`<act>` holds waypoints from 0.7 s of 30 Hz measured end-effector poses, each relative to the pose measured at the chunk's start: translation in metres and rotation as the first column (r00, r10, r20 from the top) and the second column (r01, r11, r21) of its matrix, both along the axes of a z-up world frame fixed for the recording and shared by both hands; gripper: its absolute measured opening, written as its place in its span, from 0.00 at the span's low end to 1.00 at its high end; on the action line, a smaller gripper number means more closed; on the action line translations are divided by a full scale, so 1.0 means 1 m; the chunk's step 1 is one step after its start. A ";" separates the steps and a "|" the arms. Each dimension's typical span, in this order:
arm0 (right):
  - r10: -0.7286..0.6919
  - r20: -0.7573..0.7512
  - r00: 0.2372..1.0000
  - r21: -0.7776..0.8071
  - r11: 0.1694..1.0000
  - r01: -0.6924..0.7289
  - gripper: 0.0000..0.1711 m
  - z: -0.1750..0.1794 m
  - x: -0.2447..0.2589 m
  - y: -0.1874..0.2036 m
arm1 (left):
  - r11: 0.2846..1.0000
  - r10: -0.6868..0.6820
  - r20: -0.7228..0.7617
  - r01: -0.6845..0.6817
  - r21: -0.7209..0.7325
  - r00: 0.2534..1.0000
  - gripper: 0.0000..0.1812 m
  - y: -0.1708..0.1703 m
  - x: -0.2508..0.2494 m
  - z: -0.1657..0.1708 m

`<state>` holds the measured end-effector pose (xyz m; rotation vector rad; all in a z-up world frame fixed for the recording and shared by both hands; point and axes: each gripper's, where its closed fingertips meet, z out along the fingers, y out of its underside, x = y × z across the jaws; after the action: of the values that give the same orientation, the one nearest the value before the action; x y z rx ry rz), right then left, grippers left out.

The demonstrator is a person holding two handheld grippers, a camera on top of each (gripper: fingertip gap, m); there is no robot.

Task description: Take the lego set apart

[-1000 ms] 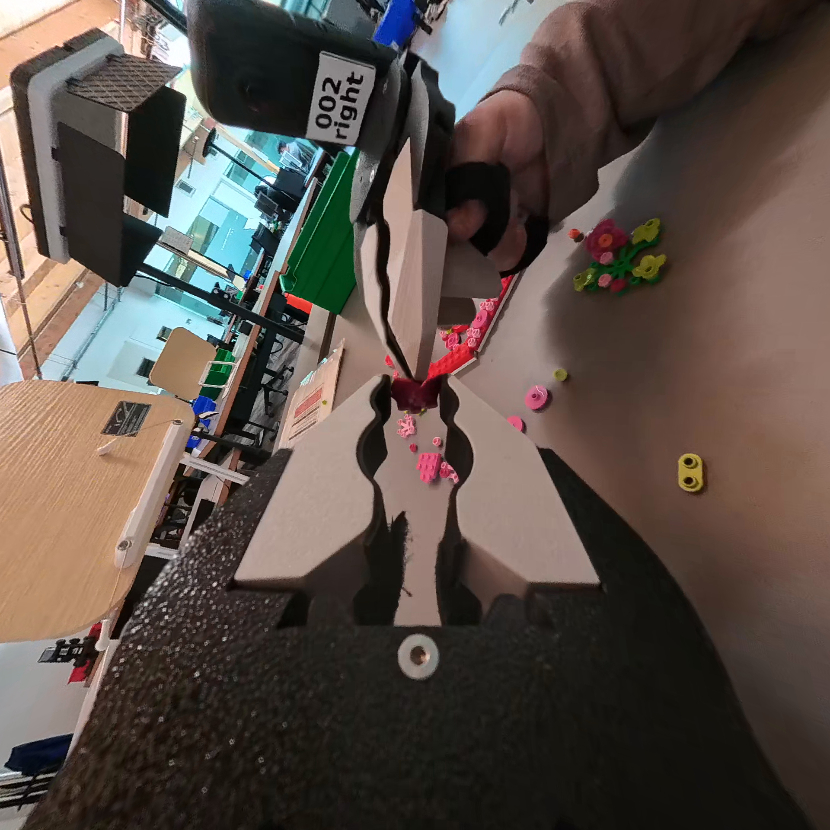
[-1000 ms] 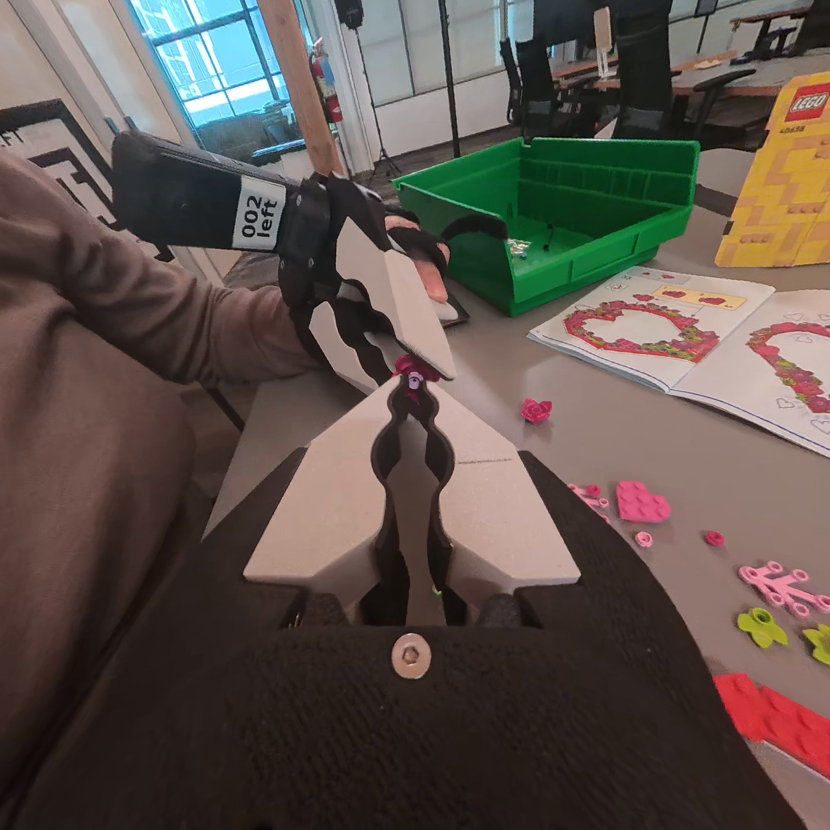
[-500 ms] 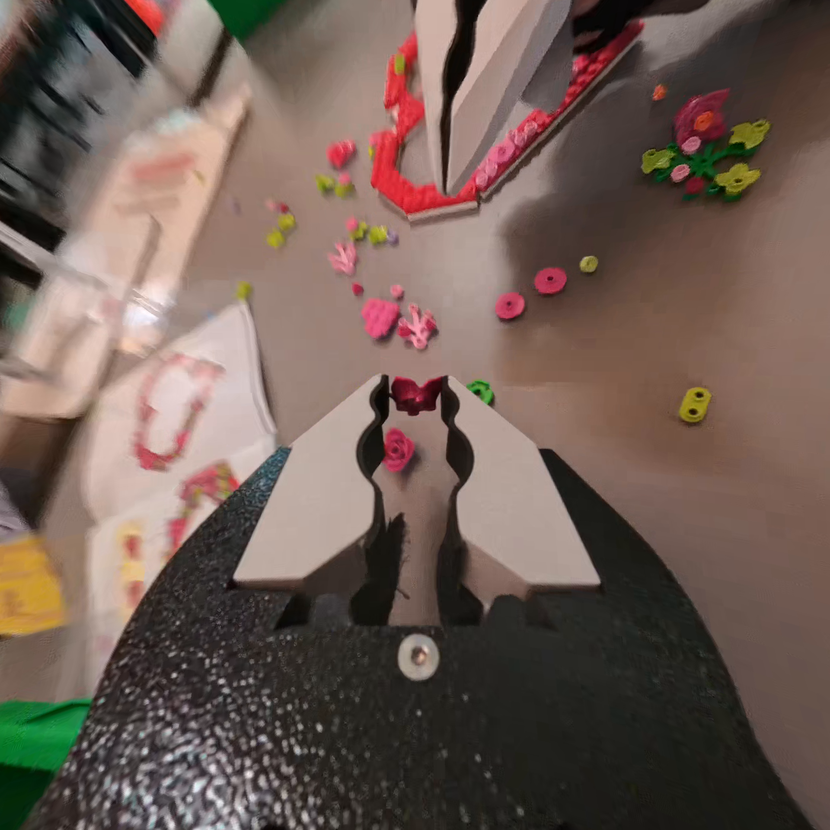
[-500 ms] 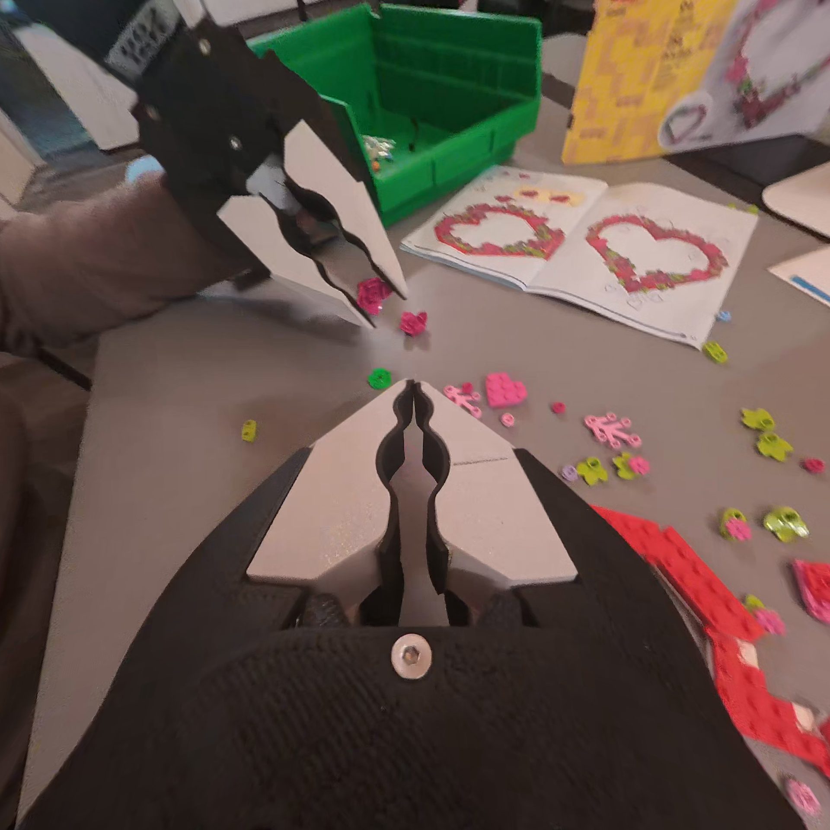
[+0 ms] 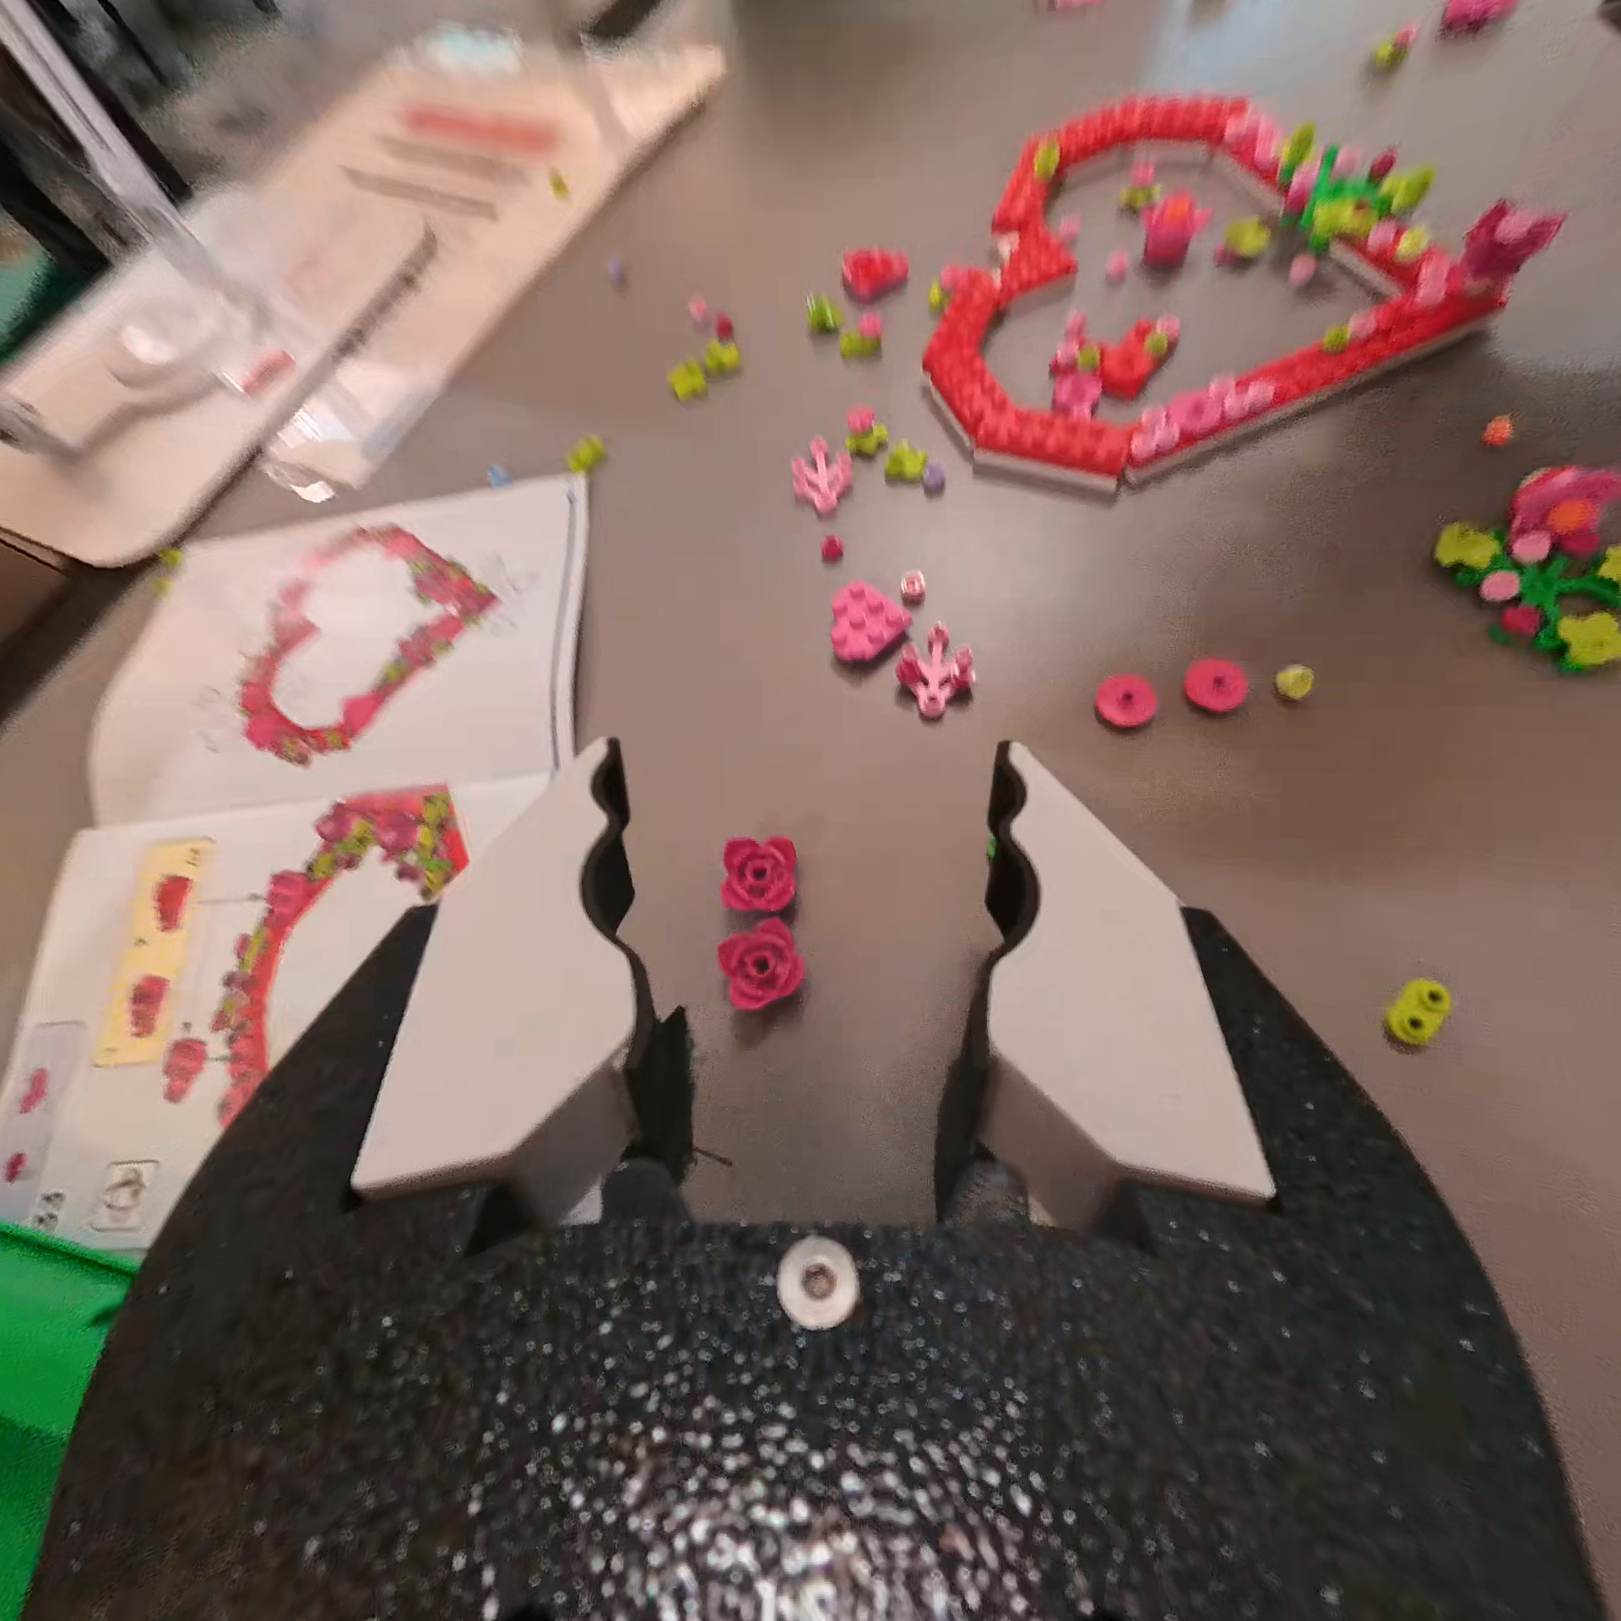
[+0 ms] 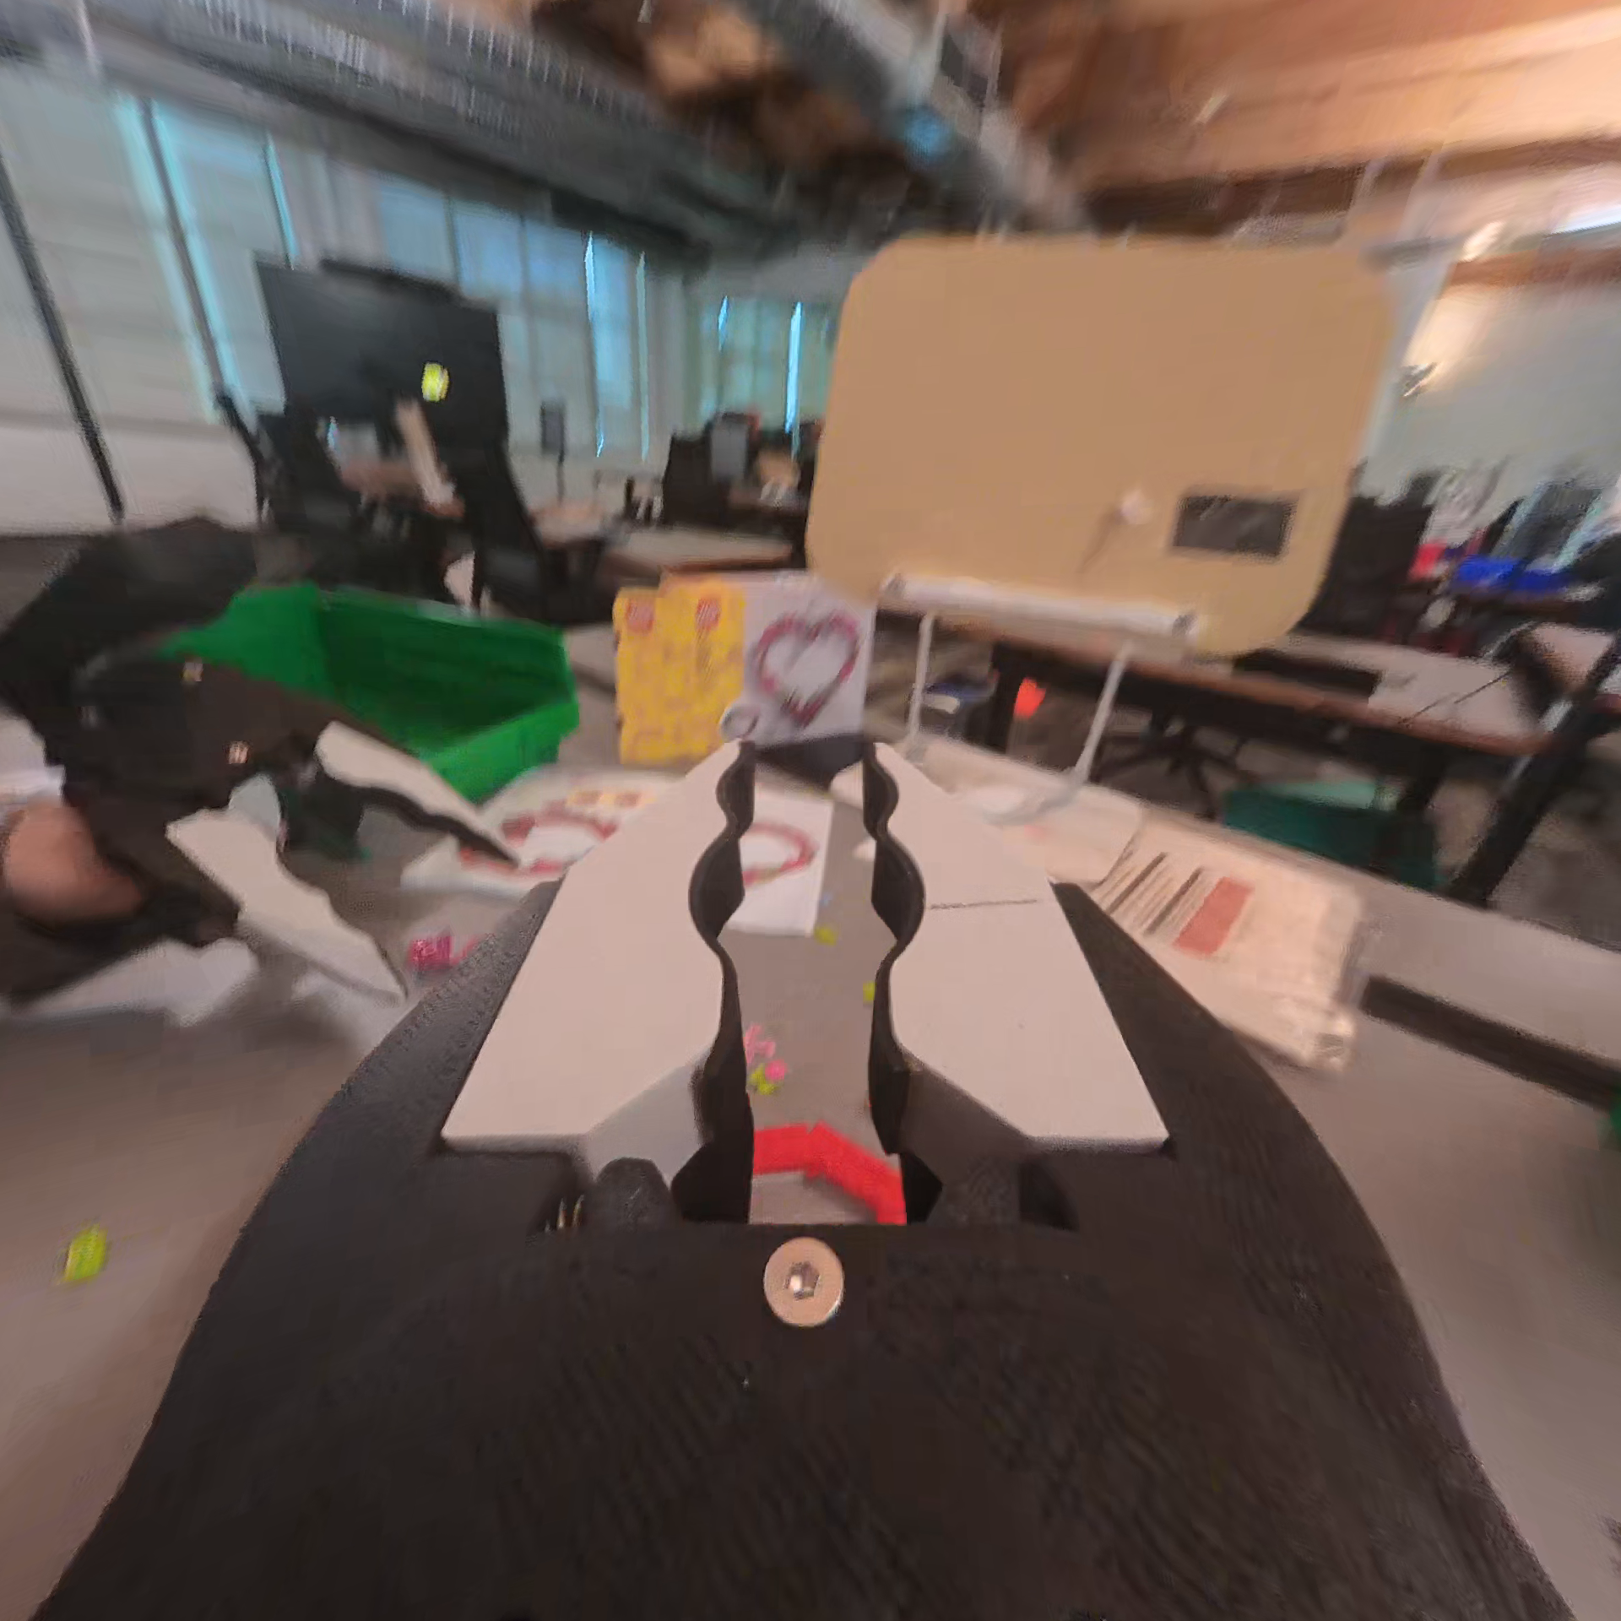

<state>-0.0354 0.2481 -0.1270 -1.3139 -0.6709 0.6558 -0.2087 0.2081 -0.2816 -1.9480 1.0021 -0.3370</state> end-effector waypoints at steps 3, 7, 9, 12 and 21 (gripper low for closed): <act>-0.041 -0.103 0.994 0.070 0.996 0.048 0.14 0.046 0.041 -0.011 | 0.990 -0.007 0.095 -0.007 0.144 0.995 0.45 0.003 0.004 0.025; -0.109 -0.043 0.993 0.106 0.988 0.113 0.17 0.080 0.092 -0.024 | 0.968 -0.030 0.188 -0.018 0.250 0.982 0.43 0.001 0.004 0.048; -0.157 0.063 0.986 0.083 0.985 0.151 0.18 0.079 0.115 -0.026 | 0.959 -0.034 0.212 -0.028 0.283 0.977 0.43 0.001 0.004 0.055; -0.107 0.257 0.961 -0.018 0.993 0.115 0.18 0.051 0.134 -0.039 | 0.950 -0.061 0.254 -0.022 0.313 0.965 0.41 -0.002 0.007 0.062; 0.201 0.586 0.785 -0.606 0.752 0.260 0.27 -0.170 0.162 -0.119 | 0.948 -0.117 0.288 0.020 0.319 0.950 0.39 -0.010 0.026 0.060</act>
<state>0.1263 0.1289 -0.2969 -2.2757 -0.9962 0.4197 -0.1829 0.1978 -0.2215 -1.5226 0.8633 -0.4719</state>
